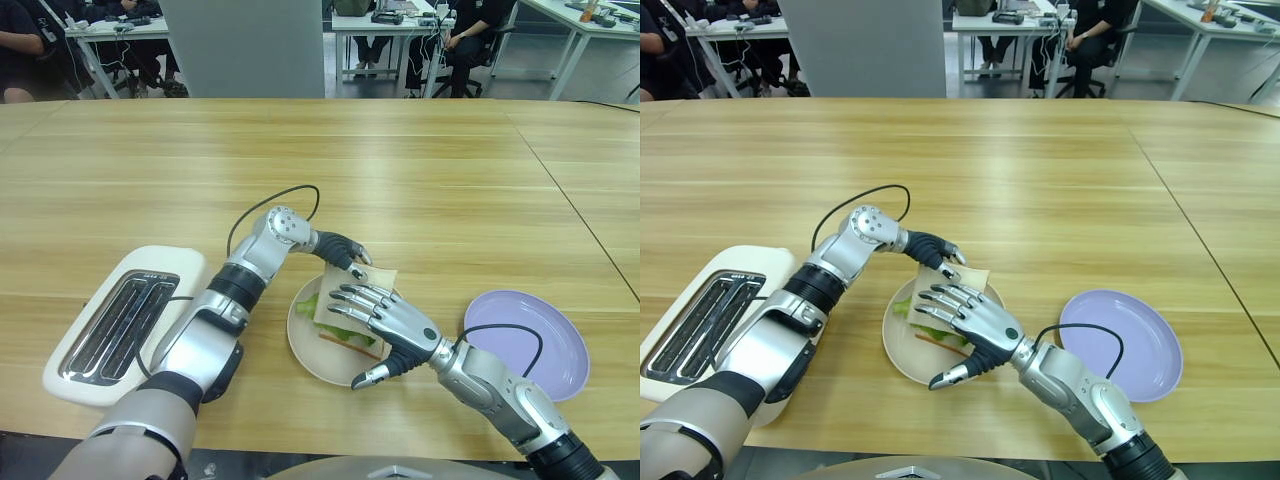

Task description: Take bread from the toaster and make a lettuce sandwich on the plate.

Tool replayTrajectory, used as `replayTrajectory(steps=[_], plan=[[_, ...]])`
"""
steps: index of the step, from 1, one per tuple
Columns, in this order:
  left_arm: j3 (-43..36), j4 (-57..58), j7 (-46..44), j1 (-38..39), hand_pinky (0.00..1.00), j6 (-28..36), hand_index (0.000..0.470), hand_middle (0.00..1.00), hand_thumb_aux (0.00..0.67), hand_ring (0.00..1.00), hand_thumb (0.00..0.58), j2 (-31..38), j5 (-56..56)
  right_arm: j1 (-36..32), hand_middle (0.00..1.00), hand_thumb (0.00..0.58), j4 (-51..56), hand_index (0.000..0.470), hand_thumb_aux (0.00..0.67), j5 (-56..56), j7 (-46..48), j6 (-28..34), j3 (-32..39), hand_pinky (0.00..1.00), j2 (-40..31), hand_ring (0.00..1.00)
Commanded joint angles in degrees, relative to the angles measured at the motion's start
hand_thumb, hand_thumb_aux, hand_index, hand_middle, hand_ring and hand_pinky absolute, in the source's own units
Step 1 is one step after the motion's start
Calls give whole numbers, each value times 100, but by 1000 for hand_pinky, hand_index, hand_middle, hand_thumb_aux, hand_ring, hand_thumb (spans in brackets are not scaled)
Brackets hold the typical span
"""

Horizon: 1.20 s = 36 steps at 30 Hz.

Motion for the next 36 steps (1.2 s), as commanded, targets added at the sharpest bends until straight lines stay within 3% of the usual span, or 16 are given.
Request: replayTrajectory(steps=[1, 20, 33, 34, 35, 36], plan=[[-33, 39, 78, 180, 525, -30, 460, 525, 670, 525, 580, -49, 59, -35, 0, 0, 72, 0, 0, -80, 162, 79, -52, 0, -141, 0], [-197, 829, 183, 8, 522, -225, 460, 522, 670, 522, 580, -382, 419, 60, 0, 0, 632, 0, 0, 43, 688, 212, 269, 0, -227, 0], [-158, 1040, 315, -136, 529, -318, 456, 529, 665, 529, 580, -503, 581, -527, 0, 0, 1729, 0, 0, 61, 858, 507, 544, 0, 81, 0], [-156, 1046, 329, -136, 529, -330, 384, 529, 560, 529, 564, -509, 594, -540, 0, 0, 1784, 0, 0, 93, 862, 503, 567, 0, 90, 0], [-150, 1036, 338, -128, 529, -335, 384, 529, 560, 529, 564, -508, 604, -553, 0, 0, 1830, 0, 0, 136, 884, 501, 588, 0, 93, 0], [-142, 1022, 347, -124, 529, -335, 247, 529, 360, 529, 456, -515, 611, -558, 0, 0, 1865, 0, 0, 157, 897, 499, 609, 0, 93, 0]])
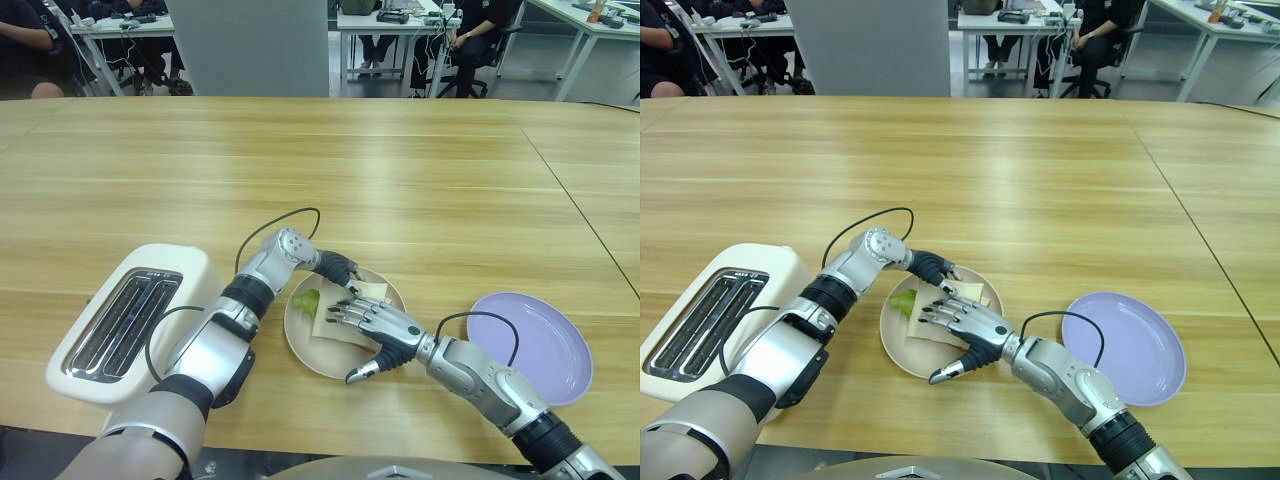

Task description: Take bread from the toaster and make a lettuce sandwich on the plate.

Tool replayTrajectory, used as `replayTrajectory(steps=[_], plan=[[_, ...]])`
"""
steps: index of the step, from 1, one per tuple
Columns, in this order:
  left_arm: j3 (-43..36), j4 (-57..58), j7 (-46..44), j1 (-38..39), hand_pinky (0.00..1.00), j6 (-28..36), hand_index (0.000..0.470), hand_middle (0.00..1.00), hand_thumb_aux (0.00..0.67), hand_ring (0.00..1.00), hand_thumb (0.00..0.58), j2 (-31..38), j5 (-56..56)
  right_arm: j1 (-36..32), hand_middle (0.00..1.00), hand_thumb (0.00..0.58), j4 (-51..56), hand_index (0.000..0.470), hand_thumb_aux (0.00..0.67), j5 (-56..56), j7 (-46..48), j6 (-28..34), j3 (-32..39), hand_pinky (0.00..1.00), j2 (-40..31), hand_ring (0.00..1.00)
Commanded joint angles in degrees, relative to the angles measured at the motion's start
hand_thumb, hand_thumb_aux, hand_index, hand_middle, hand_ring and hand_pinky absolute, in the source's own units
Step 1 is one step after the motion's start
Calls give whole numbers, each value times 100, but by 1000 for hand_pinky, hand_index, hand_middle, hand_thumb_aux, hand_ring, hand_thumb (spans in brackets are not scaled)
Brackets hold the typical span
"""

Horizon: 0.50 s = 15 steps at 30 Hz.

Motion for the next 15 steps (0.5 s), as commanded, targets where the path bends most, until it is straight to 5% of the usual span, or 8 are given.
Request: replayTrajectory(steps=[1, 2, 15], plan=[[-26, -99, -108, -71, 533, -158, 94, 533, 137, 533, 212, -150, -55, 37, 0, 0, 652, 0, 0, 25, 312, 307, 111, 0, -32, 0], [-15, -129, -103, -65, 537, -164, 0, 537, 0, 537, 0, -153, -57, 39, 0, 0, 680, 0, 0, 61, 338, 309, 125, 0, -31, 0], [533, -1235, 263, -289, 537, 7, 0, 537, 0, 537, 0, -114, -411, -13, 0, 0, 738, 0, 0, 429, 551, 313, 258, 0, 31, 0]])
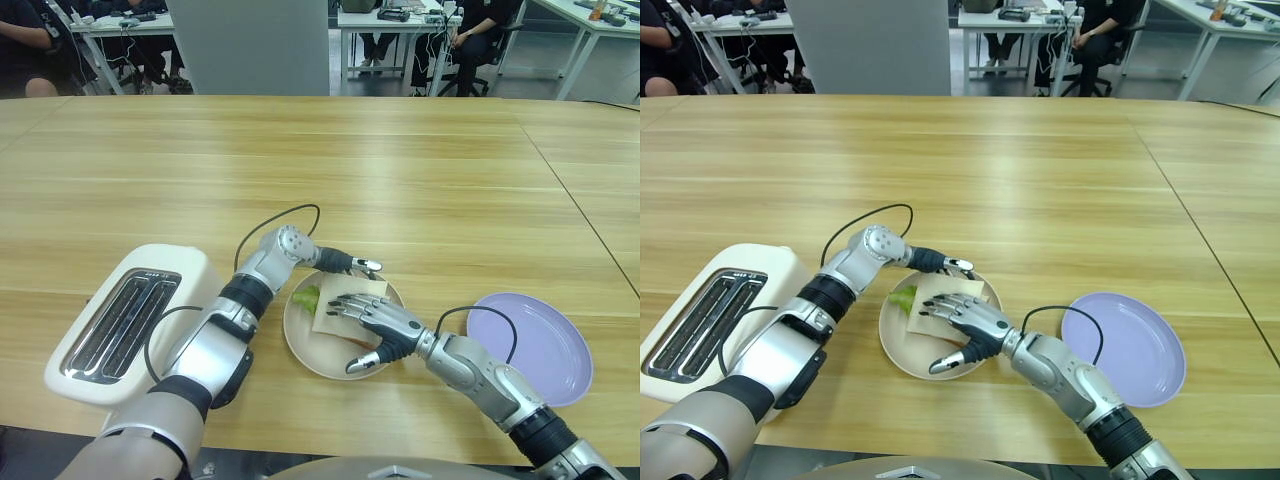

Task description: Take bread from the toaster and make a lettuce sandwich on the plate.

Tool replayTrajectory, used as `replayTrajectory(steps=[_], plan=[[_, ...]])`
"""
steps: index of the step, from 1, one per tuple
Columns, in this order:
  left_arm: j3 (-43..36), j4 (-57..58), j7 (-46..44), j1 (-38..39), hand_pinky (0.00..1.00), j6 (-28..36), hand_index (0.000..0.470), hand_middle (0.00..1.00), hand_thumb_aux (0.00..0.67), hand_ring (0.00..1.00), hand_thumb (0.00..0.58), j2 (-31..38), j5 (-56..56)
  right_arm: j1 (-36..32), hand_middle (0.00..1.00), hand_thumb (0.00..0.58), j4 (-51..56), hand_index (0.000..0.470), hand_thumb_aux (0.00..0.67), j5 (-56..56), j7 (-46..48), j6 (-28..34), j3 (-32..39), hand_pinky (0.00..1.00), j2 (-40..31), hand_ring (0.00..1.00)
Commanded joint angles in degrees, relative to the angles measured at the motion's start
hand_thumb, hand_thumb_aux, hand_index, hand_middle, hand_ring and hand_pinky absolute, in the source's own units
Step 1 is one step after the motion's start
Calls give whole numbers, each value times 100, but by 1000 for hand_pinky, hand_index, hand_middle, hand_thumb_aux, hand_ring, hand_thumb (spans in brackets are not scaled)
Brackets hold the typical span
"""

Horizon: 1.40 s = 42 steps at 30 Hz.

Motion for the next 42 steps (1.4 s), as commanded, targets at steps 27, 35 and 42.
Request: replayTrajectory(steps=[27, 35, 42], plan=[[1622, -1711, 3052, -795, 482, -85, 0, 482, 0, 482, 0, -26, -540, 159, 0, 0, 541, 0, 0, 348, 409, 409, 48, 0, 109, 0], [2556, -5354, 4508, 1691, 212, 613, 0, 212, 0, 212, 0, -12, -600, 926, 0, 0, -952, 0, 0, 2455, 720, 1814, -942, 0, 1077, 0], [2192, -7894, 4471, 4897, 561, 796, 7, 561, 11, 561, 18, -414, -922, 1761, 639, 0, -2059, 0, 0, 3268, 745, 2090, -1078, 639, 1482, 639]])
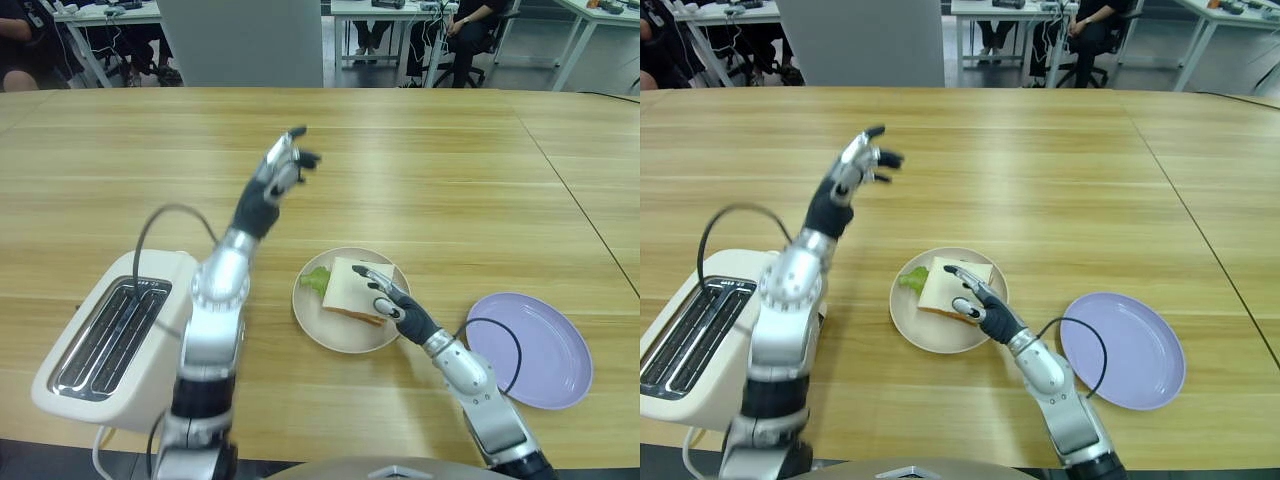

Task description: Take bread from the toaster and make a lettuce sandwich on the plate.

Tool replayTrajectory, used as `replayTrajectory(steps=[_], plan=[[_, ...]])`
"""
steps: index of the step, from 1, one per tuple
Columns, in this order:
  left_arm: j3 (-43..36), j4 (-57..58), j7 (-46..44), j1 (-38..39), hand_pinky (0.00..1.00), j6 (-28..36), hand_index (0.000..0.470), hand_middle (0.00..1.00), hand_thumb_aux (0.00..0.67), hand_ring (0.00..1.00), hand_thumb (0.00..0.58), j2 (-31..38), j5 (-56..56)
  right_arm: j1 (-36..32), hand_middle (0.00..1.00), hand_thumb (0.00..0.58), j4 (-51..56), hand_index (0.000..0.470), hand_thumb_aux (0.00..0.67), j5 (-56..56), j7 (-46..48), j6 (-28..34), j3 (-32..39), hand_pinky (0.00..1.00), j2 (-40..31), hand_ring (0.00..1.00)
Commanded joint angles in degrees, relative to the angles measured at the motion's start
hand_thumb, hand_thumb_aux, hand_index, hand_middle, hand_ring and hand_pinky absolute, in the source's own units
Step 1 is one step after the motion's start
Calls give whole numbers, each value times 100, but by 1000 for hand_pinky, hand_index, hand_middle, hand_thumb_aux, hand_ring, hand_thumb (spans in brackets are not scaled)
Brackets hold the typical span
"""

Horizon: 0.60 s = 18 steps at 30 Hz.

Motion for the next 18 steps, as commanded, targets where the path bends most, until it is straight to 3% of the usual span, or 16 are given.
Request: replayTrajectory(steps=[1, 2, 3, 4, 5, 13, 18], plan=[[-272, -897, -11, 1312, 561, -19, 7, 561, 11, 561, 18, -99, -211, 339, 639, 0, -403, 0, 0, 438, 129, 228, -13, 639, 71, 639], [-294, -1014, 45, 1644, 690, -99, 240, 690, 349, 690, 447, -150, -243, 409, 863, 0, -456, 0, 0, 571, 148, 275, -40, 863, 98, 863], [-331, -1111, 70, 2018, 690, -125, 240, 690, 349, 690, 447, -235, -383, 501, 863, 0, -518, 0, 0, 712, 192, 305, -43, 863, 106, 863], [-361, -1178, 77, 2245, 914, -137, 460, 914, 670, 914, 580, -284, -455, 572, 1000, 472, -581, 262, 381, 812, 220, 335, -48, 1000, 111, 1000], [-407, -1208, 97, 2487, 1000, -298, 460, 1000, 670, 1000, 580, -284, -427, 679, 1000, 580, -615, 460, 670, 883, 238, 285, -15, 1000, 106, 1000], [-1052, -808, -162, 4076, 1000, -1070, 460, 1000, 670, 1000, 580, -113, -745, 1346, 1000, 580, -381, 460, 670, 1118, 403, -55, 278, 1000, 7, 1000], [-1145, -44, 6, 4084, 1000, -1202, 460, 1000, 670, 1000, 580, -169, -593, 1390, 1000, 580, 118, 460, 670, 1300, 345, 330, 256, 1000, 189, 1000]])
